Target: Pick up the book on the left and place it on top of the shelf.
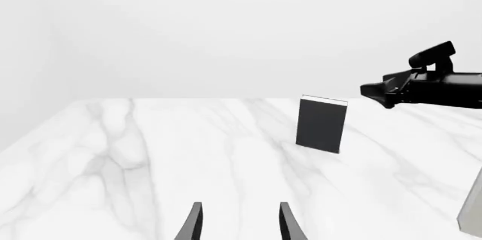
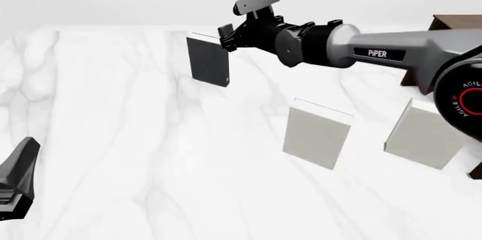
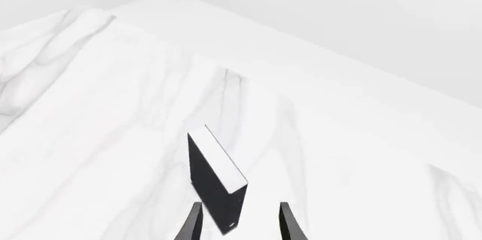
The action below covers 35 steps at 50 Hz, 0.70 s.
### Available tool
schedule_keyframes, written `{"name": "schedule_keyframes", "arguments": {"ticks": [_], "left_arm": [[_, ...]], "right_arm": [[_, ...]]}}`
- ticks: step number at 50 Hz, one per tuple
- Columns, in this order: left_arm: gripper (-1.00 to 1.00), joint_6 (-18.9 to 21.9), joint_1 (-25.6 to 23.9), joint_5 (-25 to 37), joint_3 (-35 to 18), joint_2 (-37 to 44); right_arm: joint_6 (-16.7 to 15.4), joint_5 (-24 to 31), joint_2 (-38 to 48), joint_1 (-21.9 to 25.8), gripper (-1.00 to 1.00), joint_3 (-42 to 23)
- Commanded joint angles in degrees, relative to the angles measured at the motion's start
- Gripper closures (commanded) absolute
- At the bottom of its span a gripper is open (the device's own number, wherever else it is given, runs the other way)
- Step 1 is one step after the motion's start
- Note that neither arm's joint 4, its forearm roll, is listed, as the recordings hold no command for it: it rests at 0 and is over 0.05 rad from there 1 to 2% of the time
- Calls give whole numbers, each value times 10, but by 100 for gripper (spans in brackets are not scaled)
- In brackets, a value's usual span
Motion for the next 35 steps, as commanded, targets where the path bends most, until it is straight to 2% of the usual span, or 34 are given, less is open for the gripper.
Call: {"name": "schedule_keyframes", "arguments": {"ticks": [1, 35], "left_arm": [[-100, 0, 0, 0, 0, 0], [-100, 0, 0, 0, 0, 0]], "right_arm": [[8, -8, 28, 2, -100, -16], [23, -1, 128, 4, -100, -106]]}}
